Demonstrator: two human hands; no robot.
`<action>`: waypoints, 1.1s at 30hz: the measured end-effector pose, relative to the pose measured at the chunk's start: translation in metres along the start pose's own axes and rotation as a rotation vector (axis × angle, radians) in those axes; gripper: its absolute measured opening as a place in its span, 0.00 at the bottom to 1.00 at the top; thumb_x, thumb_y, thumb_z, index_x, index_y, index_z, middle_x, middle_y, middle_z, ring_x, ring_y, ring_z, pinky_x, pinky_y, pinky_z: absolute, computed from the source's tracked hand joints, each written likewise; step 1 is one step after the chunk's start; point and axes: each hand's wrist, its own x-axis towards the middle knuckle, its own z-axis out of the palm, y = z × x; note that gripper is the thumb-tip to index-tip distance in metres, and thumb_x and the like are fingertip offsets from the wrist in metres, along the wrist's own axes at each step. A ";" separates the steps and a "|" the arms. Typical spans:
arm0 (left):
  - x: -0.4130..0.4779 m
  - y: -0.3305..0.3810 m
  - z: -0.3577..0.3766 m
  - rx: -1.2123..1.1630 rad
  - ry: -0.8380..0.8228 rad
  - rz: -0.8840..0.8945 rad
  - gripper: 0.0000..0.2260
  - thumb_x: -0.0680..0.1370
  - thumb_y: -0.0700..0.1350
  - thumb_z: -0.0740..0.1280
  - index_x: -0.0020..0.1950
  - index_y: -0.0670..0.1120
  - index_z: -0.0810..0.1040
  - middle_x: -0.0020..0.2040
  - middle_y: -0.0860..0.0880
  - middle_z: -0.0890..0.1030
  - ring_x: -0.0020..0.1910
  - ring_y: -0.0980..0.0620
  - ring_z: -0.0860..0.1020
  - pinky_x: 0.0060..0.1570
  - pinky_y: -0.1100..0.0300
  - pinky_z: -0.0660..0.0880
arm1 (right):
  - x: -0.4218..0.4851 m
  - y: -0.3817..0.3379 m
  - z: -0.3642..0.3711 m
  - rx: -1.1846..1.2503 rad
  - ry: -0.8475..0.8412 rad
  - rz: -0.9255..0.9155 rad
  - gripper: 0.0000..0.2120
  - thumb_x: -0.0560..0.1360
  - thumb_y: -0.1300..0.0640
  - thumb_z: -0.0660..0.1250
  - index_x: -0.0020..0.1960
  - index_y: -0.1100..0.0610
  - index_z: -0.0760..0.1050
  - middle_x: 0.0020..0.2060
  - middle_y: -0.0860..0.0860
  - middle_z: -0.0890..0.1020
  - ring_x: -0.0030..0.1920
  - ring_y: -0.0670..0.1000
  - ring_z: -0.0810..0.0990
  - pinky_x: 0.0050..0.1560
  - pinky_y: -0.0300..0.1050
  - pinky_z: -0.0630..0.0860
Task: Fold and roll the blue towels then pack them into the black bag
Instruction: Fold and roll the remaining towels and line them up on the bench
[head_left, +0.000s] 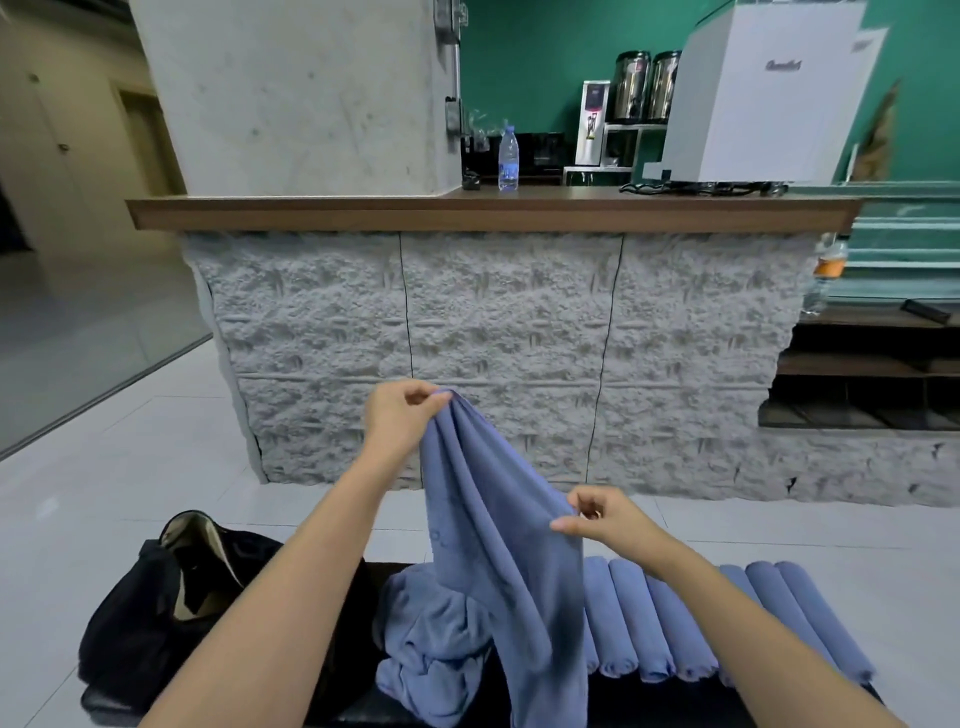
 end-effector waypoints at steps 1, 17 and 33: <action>0.005 0.000 -0.008 0.006 0.033 0.003 0.04 0.73 0.38 0.72 0.39 0.45 0.81 0.30 0.57 0.80 0.29 0.65 0.74 0.40 0.60 0.72 | -0.009 0.004 -0.009 0.027 -0.011 0.015 0.13 0.72 0.56 0.72 0.34 0.55 0.69 0.30 0.45 0.69 0.33 0.44 0.66 0.37 0.33 0.63; -0.045 0.032 0.061 0.183 -0.617 -0.008 0.09 0.73 0.32 0.69 0.50 0.41 0.81 0.31 0.45 0.75 0.32 0.52 0.70 0.35 0.62 0.67 | 0.031 -0.076 -0.018 -0.391 0.197 -0.293 0.07 0.73 0.59 0.70 0.41 0.47 0.80 0.35 0.42 0.81 0.34 0.36 0.76 0.39 0.34 0.67; -0.030 0.017 0.066 0.332 -0.285 0.046 0.10 0.71 0.30 0.67 0.44 0.41 0.84 0.37 0.43 0.81 0.37 0.52 0.76 0.40 0.62 0.73 | -0.038 0.004 -0.116 -0.561 0.119 -0.024 0.09 0.75 0.59 0.69 0.40 0.47 0.77 0.35 0.43 0.78 0.36 0.50 0.71 0.40 0.40 0.66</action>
